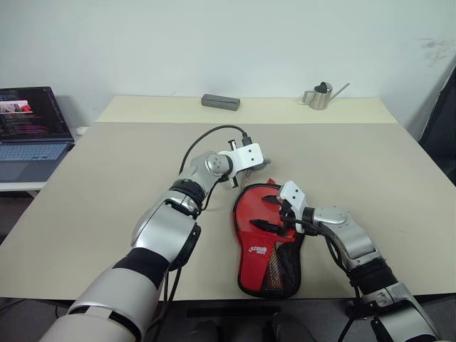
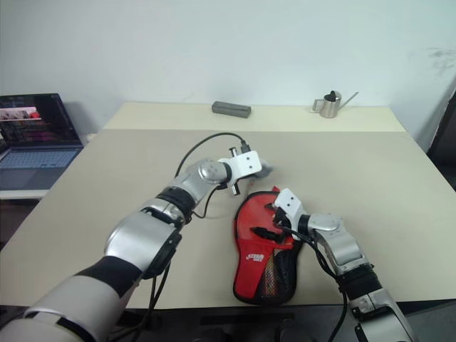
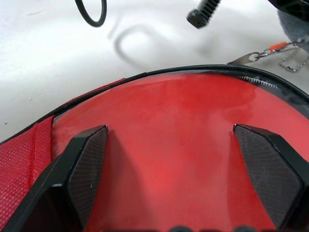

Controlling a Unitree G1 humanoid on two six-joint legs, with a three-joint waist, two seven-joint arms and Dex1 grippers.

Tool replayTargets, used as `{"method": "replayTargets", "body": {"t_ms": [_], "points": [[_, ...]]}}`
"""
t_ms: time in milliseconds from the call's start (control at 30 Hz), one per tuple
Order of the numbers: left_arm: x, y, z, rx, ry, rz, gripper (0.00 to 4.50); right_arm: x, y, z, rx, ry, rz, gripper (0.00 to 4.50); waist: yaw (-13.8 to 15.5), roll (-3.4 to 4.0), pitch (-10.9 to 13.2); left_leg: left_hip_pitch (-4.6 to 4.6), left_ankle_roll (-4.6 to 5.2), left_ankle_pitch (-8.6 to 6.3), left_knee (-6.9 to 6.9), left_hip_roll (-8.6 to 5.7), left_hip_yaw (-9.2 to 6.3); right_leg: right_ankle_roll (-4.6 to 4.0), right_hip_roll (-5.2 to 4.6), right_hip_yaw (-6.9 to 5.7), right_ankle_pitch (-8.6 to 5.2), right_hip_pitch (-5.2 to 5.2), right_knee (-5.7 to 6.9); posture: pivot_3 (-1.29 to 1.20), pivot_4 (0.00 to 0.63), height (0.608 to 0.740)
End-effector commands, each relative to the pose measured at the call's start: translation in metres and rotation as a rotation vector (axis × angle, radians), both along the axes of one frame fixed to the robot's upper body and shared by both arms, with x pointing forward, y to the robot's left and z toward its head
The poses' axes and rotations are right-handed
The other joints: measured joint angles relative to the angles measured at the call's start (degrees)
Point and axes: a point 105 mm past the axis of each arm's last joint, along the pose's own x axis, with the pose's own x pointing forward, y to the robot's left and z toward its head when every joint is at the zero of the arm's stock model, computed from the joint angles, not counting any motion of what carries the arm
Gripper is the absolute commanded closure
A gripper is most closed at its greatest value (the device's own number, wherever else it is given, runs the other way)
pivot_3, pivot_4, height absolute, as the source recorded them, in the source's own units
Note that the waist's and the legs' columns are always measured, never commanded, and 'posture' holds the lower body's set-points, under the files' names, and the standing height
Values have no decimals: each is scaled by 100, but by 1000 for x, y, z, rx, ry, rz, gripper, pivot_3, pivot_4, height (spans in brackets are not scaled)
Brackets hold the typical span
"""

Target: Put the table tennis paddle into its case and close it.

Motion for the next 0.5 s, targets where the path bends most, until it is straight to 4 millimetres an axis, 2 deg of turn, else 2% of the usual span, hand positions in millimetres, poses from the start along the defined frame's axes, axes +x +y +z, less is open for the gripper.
{"method": "replayTargets", "body": {"t_ms": [33, 233, 500], "points": [[6, -17, 36, -15, -128, -17, 4338, -23, -4, -54, -130, 192, 15, 0, 3, -1, 0, 0, 0, 0, 0, 0, 0, 0, 0, 0, 0, 0, 0, 0, 150, 740], [7, -30, 49, -44, -183, -7, 4338, -26, -3, -54, -129, 194, 16, 0, 1, -2, 1, -1, -1, 0, -1, 0, 1, 2, -1, 0, -1, 0, -3, 0, 150, 740], [4, -47, 55, -56, -216, -23, 4338, -27, -1, -54, -128, 190, 18, 0, 3, -3, 2, -1, -1, -1, -3, -1, 1, 3, -2, 0, -2, 0, -5, 0, 150, 740]]}}
